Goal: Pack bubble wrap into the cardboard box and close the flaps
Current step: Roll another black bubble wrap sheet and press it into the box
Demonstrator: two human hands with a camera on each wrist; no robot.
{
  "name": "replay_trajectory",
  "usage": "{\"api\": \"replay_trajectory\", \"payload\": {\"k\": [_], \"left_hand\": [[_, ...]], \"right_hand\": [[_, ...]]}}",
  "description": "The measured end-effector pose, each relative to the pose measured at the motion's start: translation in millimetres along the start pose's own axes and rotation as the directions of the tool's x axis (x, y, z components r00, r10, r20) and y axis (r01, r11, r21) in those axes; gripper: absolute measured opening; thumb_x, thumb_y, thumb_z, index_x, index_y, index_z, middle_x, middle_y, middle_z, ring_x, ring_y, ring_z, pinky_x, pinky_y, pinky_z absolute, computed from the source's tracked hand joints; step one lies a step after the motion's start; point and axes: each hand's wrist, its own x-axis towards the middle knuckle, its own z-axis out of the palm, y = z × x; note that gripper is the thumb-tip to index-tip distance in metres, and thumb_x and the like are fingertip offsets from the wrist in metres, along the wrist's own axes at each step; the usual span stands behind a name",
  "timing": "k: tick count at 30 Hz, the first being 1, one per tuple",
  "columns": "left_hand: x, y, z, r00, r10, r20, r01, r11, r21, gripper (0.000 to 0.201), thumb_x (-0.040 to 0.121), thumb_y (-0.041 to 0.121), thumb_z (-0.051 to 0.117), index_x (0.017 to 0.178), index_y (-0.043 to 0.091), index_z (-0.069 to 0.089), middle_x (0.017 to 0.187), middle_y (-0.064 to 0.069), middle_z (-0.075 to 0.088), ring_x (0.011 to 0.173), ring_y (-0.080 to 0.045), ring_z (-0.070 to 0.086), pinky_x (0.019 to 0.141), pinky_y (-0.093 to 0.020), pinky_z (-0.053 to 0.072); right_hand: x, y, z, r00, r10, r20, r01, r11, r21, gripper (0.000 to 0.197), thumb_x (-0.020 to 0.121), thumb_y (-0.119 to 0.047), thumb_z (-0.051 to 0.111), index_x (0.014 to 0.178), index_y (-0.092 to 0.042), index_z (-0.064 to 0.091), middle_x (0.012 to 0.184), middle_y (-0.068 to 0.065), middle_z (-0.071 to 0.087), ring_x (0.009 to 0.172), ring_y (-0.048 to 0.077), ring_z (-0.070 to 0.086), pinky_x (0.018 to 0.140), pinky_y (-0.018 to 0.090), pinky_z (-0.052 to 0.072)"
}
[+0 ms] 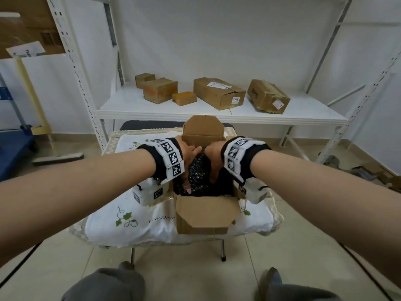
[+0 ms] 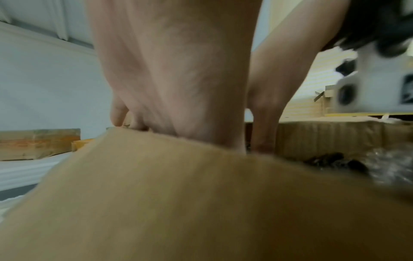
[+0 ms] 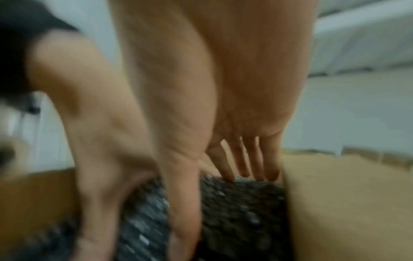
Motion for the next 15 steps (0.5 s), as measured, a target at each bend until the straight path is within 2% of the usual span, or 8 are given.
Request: {"api": "replay_trajectory", "payload": {"k": [2,4,6,8,10,12,14,15], "left_hand": [[0.4,-1.8,3.8,0.999,0.018,-0.028,-0.018,1.000,-0.017,0.148,0.028,0.099,0.056,0.152,0.026,0.018,0.145,0.004,0.044,0.127,-0.028,0.049,0.110,-0.048,0.034],[-2.2,-3.1,1.8,0.999,0.034,-0.040,-0.034,0.999,0.005,0.125,0.033,0.100,0.054,0.139,0.035,0.040,0.136,0.007,0.053,0.124,-0.027,0.051,0.109,-0.047,0.034],[-5.3,-5.3,-1.5,0.999,0.029,-0.026,-0.029,1.000,0.005,0.088,0.071,0.078,0.060,0.143,0.031,0.038,0.142,0.001,0.051,0.133,-0.028,0.046,0.114,-0.044,0.027],[-2.0,-6.5,-1.8,0.997,0.039,-0.070,-0.038,0.999,0.024,0.078,0.091,0.054,0.055,0.152,0.016,0.024,0.153,-0.005,0.040,0.142,-0.025,0.036,0.118,-0.041,0.017],[-3.1,-5.0,-3.1,0.996,0.043,-0.073,-0.037,0.996,0.081,0.084,0.092,0.053,0.054,0.154,0.013,0.016,0.157,-0.005,0.034,0.145,-0.024,0.031,0.120,-0.042,0.013],[-3.3,-3.5,0.4,0.997,0.039,-0.067,-0.034,0.996,0.078,0.085,0.092,0.054,0.054,0.155,0.013,0.014,0.157,-0.004,0.033,0.145,-0.025,0.031,0.120,-0.043,0.011],[-1.3,-3.0,4.8,0.994,0.042,-0.098,-0.035,0.997,0.071,0.080,0.092,0.051,0.054,0.154,0.015,0.018,0.156,-0.005,0.034,0.144,-0.026,0.033,0.120,-0.045,0.012],[-0.7,-2.3,5.6,0.993,0.050,-0.110,-0.042,0.996,0.073,0.081,0.091,0.049,0.055,0.154,0.015,0.018,0.157,-0.006,0.033,0.143,-0.026,0.033,0.120,-0.045,0.012]], "right_hand": [[0.0,0.5,-9.6,1.000,-0.012,-0.011,0.013,0.999,0.035,0.041,0.076,-0.035,0.081,0.107,-0.015,0.063,0.101,0.005,0.059,0.086,0.020,0.056,0.078,0.031,0.051],[-6.6,-7.5,-14.5,0.993,-0.071,0.098,0.048,0.975,0.216,0.032,0.082,-0.023,0.077,0.106,-0.005,0.068,0.108,0.013,0.069,0.092,0.027,0.068,0.082,0.037,0.059],[-10.2,-18.4,-11.3,0.943,-0.167,0.286,0.073,0.947,0.313,0.022,0.092,-0.010,0.065,0.113,-0.003,0.066,0.109,0.013,0.068,0.099,0.030,0.067,0.094,0.043,0.055],[-8.2,-30.8,-3.2,0.895,-0.204,0.396,0.080,0.949,0.306,0.032,0.100,-0.011,0.052,0.131,-0.006,0.056,0.109,0.010,0.062,0.102,0.030,0.062,0.097,0.043,0.053],[-4.7,-40.4,3.7,0.896,-0.190,0.401,0.072,0.954,0.291,0.035,0.104,-0.016,0.045,0.137,-0.005,0.049,0.097,0.007,0.060,0.087,0.026,0.063,0.077,0.033,0.058],[-1.8,-45.9,6.5,0.890,-0.162,0.425,0.041,0.959,0.280,0.031,0.104,-0.017,0.043,0.129,-0.001,0.051,0.086,0.007,0.057,0.071,0.020,0.058,0.052,0.022,0.055],[-1.0,-50.9,8.4,0.887,-0.122,0.446,0.009,0.969,0.247,0.022,0.104,-0.018,0.042,0.100,-0.002,0.057,0.077,0.008,0.055,0.062,0.018,0.053,0.044,0.019,0.050],[1.6,-52.9,10.2,0.891,-0.110,0.441,0.000,0.970,0.242,0.026,0.104,-0.018,0.042,0.087,-0.004,0.055,0.075,0.008,0.054,0.061,0.018,0.052,0.047,0.021,0.050]]}}
